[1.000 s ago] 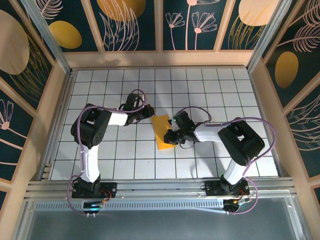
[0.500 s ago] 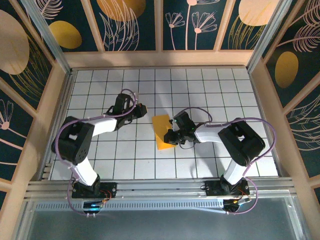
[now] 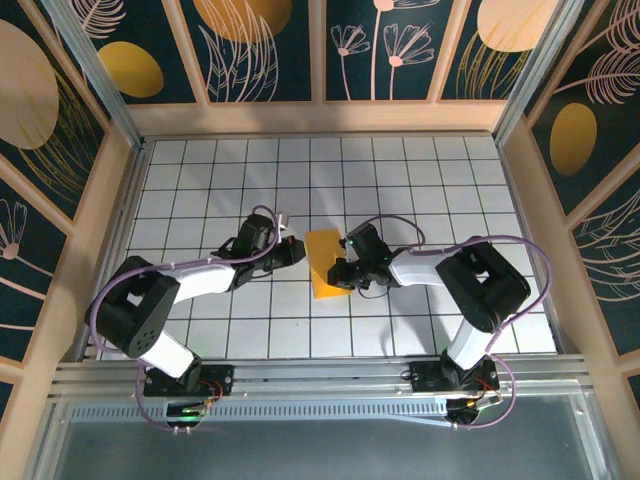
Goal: Fold a paper plane with a square sheet of paper (fold left side to right side)
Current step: Fold the triangle a second time at the center of the table.
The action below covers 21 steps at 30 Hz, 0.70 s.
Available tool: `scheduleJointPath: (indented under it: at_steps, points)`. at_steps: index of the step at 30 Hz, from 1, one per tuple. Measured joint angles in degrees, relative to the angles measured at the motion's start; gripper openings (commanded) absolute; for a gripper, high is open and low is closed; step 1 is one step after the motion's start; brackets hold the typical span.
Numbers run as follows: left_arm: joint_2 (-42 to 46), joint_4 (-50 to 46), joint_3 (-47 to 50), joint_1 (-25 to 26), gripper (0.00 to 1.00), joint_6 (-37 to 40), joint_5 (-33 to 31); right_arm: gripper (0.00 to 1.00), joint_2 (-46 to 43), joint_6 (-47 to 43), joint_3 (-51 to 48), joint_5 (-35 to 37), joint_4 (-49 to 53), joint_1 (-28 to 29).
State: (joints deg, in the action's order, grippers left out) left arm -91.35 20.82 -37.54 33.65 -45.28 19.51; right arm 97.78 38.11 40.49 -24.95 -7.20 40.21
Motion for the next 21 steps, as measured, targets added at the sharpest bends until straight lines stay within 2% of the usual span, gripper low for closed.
scheduleJointPath:
  at_steps: [7, 14, 21]
  points:
    - [-7.2, 0.0, -3.1, 2.2, 0.02, -0.5, 1.3, 0.00, 0.0, 0.0, 0.0, 0.4, -0.2, 0.2]
    - [-10.8, 0.0, -4.0, 2.5, 0.01, -0.4, 1.2, 0.00, -0.1, 0.0, 0.0, 0.7, -0.3, 0.3]
    - [-11.8, 0.0, -3.9, 2.5, 0.00, -0.4, 0.8, 0.07, -0.3, 0.0, 0.4, 1.1, 0.5, 0.4]
